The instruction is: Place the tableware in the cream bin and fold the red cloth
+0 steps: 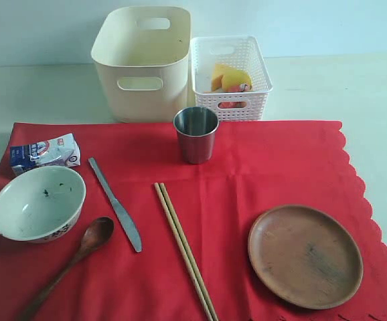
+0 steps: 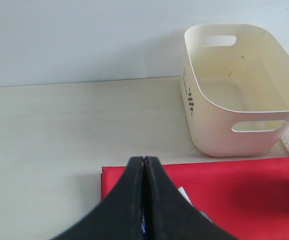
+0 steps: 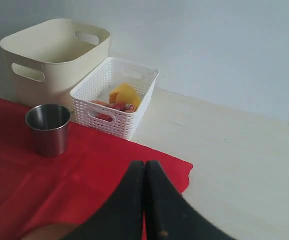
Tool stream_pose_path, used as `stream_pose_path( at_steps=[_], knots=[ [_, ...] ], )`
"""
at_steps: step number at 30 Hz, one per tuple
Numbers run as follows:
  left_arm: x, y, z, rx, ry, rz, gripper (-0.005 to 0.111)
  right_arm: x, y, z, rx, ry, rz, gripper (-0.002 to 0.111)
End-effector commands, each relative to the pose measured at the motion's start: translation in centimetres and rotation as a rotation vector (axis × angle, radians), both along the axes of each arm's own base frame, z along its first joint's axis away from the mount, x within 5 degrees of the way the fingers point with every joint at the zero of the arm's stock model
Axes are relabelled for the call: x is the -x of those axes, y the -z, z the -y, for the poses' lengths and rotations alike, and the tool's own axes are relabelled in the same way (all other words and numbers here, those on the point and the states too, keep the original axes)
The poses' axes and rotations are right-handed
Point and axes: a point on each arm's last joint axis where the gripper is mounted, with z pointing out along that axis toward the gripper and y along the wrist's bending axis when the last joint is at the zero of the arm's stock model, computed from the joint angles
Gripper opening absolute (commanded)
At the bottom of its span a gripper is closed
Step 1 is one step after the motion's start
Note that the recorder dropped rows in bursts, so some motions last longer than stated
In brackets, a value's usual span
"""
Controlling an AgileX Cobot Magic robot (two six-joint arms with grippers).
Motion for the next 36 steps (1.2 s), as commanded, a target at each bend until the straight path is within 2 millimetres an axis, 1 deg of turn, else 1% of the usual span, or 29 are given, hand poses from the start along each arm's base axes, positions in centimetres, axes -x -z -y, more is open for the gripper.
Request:
stream_pose_path(
  at_steps=[1,8,14,19,23,29,36],
  knots=[
    [-0.1,-0.2,0.1,0.002,0.006,0.008,0.000,-0.1,0.0,0.0,-0.017,0.000,0.025,0.000],
    [-0.1,-0.2,0.1,0.002,0.006,0.008,0.000,-0.1,0.0,0.0,-0.016,0.000,0.023,0.000],
    [-0.1,-0.3,0.2,0.003,0.007,0.014,0.000,0.1,0.3,-0.1,-0.023,-0.003,-0.011,0.000],
    [-0.2,0.1,0.2,0.005,0.002,-0.012,0.000,0.0,0.3,-0.1,-0.026,-0.003,-0.009,0.000],
    [-0.5,1.0,0.2,-0.005,-0.002,-0.071,0.000,0.0,0.3,-0.1,-0.083,0.018,-0.028,0.000],
    [-1.5,3.6,0.2,-0.074,0.007,-0.272,0.000,0.0,0.3,-0.1,-0.093,0.021,-0.031,0.000],
    [-3.7,6.3,0.4,-0.185,0.056,-0.524,0.000,0.0,0.3,-0.1,-0.095,0.021,-0.032,0.000]
  ],
)
